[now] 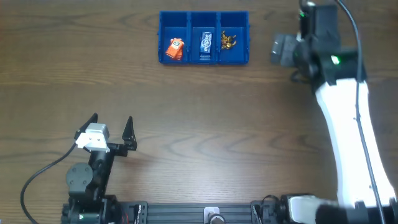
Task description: Sort Candies Into Trays
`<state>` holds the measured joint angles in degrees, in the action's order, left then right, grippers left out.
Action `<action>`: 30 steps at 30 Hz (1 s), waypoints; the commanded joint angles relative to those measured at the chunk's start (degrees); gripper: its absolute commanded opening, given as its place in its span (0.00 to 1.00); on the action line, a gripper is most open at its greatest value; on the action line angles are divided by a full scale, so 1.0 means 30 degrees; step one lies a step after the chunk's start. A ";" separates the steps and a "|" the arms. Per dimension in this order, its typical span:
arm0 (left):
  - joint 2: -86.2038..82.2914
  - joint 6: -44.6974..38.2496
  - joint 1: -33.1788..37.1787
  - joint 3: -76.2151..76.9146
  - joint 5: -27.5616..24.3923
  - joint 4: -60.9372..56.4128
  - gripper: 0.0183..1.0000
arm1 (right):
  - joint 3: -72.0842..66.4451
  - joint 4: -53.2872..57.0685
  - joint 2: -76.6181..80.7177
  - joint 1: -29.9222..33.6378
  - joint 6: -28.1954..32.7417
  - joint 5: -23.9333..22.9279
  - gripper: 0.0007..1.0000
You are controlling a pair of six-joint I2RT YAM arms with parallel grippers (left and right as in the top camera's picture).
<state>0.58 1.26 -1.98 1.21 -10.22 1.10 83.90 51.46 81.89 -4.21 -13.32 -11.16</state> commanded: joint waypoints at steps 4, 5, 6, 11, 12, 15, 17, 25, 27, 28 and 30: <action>-0.0124 -0.0146 0.0080 -0.0313 -0.0408 0.0772 1.00 | -0.7439 -0.2798 -0.9187 0.2390 0.2084 0.1552 1.00; -0.0124 -0.0146 0.0080 -0.0313 -0.0408 0.0772 1.00 | -0.9377 -0.3949 -1.1344 0.2390 0.2747 0.1545 1.00; -0.0124 -0.0146 0.0080 -0.0313 -0.0408 0.0772 1.00 | -1.0324 -0.4597 -1.2291 0.2390 0.3016 0.1545 1.00; -0.0124 -0.0146 0.0080 -0.0313 -0.0408 0.0772 1.00 | -1.5074 -0.7446 -1.7172 0.2390 0.3111 0.1574 1.00; -0.0124 -0.0146 0.0080 -0.0313 -0.0408 0.0772 1.00 | -1.6349 -0.8116 -1.8790 0.2390 0.3111 0.1676 1.00; -0.0124 -0.0146 0.0080 -0.0313 -0.0408 0.0772 1.00 | -1.8083 -0.8867 -2.1799 0.2390 0.3118 0.2164 1.00; -0.0124 -0.0146 0.0080 -0.0313 -0.0408 0.0772 1.00 | -1.8739 -0.8990 -2.3474 0.2317 0.3118 0.2645 1.00; -0.0124 -0.0146 0.0080 -0.0313 -0.0408 0.0772 1.00 | -2.0822 -0.8626 -2.7263 0.1654 0.3111 0.3242 1.00; -0.0124 -0.0146 0.0080 -0.0313 -0.0408 0.0772 1.00 | -2.1420 -0.8845 -2.7234 0.1603 0.3104 0.3337 1.00; -0.0124 -0.0146 0.0080 -0.0313 -0.0408 0.0772 1.00 | -2.1791 -0.9078 -2.7241 0.1537 0.3104 0.3344 1.00; -0.0124 -0.0146 0.0080 -0.0313 -0.0408 0.0772 1.00 | -2.2629 -0.9967 -2.7241 0.1494 0.3104 0.3410 1.00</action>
<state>0.58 1.26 -1.98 1.23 -10.24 1.13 19.40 23.70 0.58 1.06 -4.89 -2.00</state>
